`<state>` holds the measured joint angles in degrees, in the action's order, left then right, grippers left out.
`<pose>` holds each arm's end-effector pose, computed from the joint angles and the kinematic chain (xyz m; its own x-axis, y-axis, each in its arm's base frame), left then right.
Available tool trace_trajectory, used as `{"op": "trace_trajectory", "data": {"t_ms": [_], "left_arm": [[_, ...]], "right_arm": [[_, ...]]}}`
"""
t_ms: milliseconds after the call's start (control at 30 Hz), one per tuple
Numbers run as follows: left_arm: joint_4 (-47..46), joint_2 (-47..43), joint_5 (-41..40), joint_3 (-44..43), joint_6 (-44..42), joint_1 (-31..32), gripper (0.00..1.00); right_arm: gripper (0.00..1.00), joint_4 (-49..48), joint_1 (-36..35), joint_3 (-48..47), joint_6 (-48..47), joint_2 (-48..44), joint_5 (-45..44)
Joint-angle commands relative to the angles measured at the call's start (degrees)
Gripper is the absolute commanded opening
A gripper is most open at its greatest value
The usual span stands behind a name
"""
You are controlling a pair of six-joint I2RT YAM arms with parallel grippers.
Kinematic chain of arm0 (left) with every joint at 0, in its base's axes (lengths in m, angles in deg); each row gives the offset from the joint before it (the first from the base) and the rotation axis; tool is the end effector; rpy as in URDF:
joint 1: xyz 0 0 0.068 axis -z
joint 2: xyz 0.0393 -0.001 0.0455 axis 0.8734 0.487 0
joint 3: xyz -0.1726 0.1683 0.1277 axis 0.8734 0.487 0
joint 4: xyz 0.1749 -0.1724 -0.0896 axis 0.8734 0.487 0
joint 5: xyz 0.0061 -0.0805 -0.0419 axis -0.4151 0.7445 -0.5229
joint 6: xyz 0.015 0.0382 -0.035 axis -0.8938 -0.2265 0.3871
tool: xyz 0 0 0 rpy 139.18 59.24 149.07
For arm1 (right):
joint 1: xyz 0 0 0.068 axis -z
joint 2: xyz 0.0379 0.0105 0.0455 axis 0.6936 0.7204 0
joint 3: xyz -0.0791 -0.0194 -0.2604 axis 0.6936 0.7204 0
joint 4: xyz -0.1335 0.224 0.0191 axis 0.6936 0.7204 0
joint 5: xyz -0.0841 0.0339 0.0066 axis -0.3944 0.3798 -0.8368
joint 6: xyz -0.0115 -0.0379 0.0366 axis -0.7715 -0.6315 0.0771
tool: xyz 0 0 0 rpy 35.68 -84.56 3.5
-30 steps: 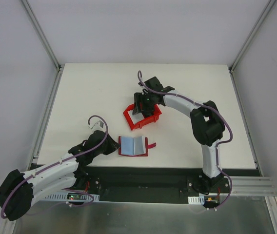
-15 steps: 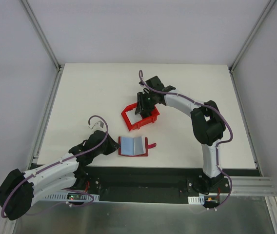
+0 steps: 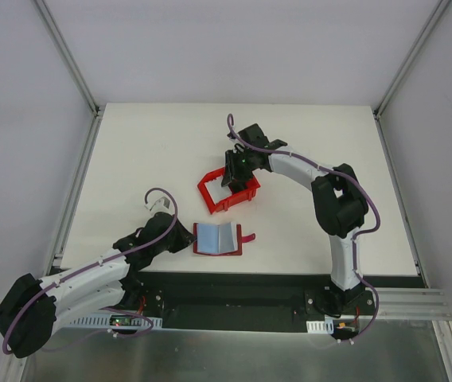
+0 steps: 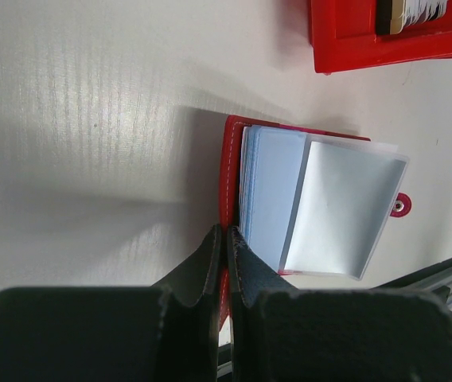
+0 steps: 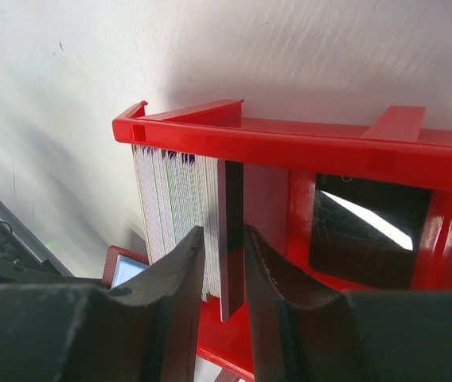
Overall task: Put the credit cards into the card holder
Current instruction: Pick up the credit card from the storage box.
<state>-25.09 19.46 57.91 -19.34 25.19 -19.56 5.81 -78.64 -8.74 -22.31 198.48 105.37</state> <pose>0.1310 -0.1109 0.1604 -0.7291 -0.5004 -0.4668 -0.0504 0.7195 -0.6927 0.3692 0.2729 0.2051 -0.7084 -0.3464 -0.6150 -0.6520 0.6548 0.3822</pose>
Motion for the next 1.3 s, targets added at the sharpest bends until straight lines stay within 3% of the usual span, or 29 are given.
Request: {"op": "trace_trajectory", "data": {"t_ms": [0, 833, 900, 1067, 1267], "left_arm": [[-0.13, 0.14, -0.98, -1.69, 0.30, 0.45, 0.00], [-0.13, 0.57, -0.89, -2.04, -0.05, 0.45, 0.00], [-0.13, 0.49, -0.98, -2.04, -0.14, 0.45, 0.00], [-0.13, 0.57, -0.98, -2.04, -0.14, 0.36, 0.00], [-0.13, 0.84, -0.98, -2.04, -0.31, 0.36, 0.00]], "right_arm": [[0.28, 0.10, 0.00, -1.37, 0.38, -3.63, 1.85], [0.27, -1.66, 0.88, 0.13, 1.96, -3.36, 2.55], [0.18, -1.92, 0.79, 0.39, 2.05, -3.28, 2.64], [0.11, -2.27, 0.79, 0.39, 2.49, -3.45, 2.64], [0.18, -2.10, 0.88, 0.48, 2.23, -4.07, 2.20]]}}
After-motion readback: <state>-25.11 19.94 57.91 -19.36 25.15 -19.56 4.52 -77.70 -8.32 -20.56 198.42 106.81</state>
